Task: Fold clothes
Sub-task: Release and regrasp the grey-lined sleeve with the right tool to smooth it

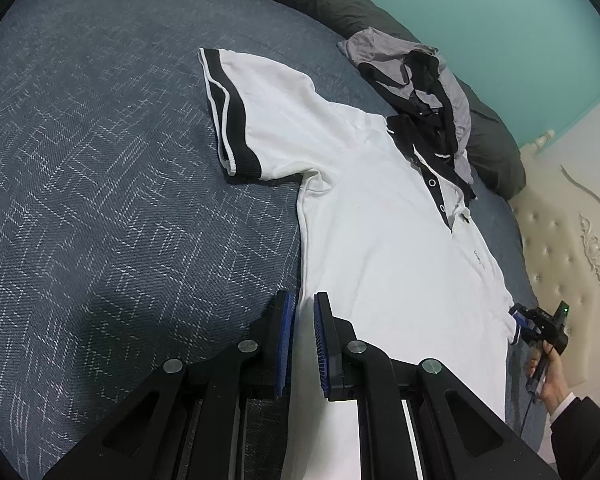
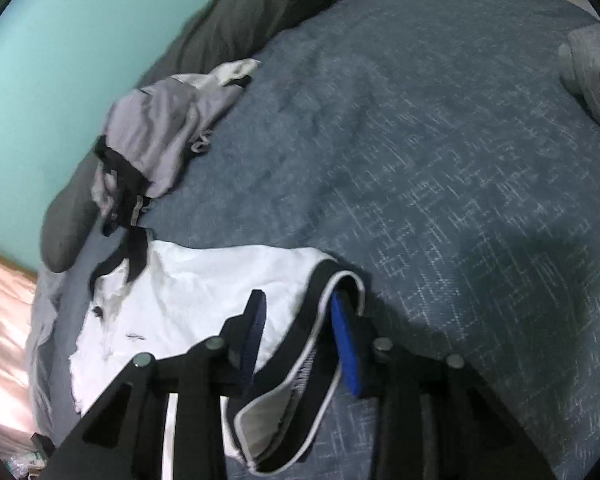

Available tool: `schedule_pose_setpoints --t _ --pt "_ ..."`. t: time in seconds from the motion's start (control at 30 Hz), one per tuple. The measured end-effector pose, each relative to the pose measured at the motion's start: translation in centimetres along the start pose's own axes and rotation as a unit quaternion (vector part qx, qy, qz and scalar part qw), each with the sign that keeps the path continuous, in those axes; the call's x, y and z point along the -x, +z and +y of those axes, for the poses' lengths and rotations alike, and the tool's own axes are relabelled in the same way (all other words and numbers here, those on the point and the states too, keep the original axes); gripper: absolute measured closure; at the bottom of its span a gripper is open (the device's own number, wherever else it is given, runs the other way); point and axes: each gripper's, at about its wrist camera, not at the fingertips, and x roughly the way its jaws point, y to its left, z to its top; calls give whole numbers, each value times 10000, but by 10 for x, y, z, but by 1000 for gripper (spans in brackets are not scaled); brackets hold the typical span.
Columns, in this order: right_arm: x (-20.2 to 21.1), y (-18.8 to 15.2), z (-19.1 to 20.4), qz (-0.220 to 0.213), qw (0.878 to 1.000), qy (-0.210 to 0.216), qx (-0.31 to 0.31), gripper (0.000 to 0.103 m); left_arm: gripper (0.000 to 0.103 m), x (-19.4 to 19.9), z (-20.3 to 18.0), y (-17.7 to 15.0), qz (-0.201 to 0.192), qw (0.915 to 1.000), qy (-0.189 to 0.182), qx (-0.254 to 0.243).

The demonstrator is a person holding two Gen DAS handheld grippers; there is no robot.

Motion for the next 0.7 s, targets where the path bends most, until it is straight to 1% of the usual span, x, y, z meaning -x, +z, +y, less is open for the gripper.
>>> schedule_pose_setpoints --t 0.03,0.1,0.17,0.23,0.3,0.7 --pt "-2 0 -1 9 10000 -24 -27 72 90 0 0 0 1 10000 -3 -3" --pt "-5 1 -3 -18 10000 -92 -11 91 90 1 -1 0 3 10000 -8 -8" --pt "-5 1 -2 -53 9997 -235 76 99 90 1 -1 0 6 10000 -7 -11" --pt "-3 4 -1 -102 9993 -323 147 101 90 1 -1 0 10 10000 -3 -13" --pt "1 9 -1 -172 9992 -314 160 101 90 1 -1 1 22 10000 2 -18" --pt "-4 30 -13 -177 9974 -695 93 102 90 0 -2 -1 48 10000 30 -50"
